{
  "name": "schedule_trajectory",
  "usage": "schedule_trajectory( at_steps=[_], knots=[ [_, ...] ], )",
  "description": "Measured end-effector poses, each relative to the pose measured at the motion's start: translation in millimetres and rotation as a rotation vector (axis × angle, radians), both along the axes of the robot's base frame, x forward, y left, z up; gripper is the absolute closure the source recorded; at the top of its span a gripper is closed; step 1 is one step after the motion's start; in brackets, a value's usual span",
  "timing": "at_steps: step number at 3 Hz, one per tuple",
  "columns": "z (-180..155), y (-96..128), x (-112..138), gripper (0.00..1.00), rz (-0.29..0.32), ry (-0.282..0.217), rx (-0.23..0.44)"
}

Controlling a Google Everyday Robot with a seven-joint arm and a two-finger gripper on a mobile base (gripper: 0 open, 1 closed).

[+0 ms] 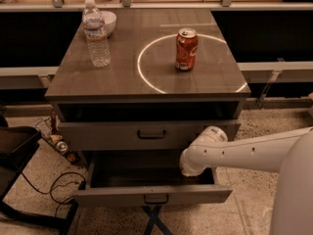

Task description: Open middle drawer

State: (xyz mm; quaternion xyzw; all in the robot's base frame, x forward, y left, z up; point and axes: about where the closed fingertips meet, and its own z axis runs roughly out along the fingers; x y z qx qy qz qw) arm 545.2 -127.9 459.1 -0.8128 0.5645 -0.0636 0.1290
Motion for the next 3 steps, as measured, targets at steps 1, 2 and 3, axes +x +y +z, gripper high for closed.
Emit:
schedule_trajectory(
  at_steps=[1, 2, 3],
  knots=[
    [-23.4, -6.8, -5.3, 1.00, -0.019, 0.030, 0.035],
    [-50.6, -9.2, -14.2, 1.00, -0.028, 0.081, 0.054],
    [-72.3, -7.9, -26.4, 1.00, -0.037, 0.133, 0.064]
  ],
)
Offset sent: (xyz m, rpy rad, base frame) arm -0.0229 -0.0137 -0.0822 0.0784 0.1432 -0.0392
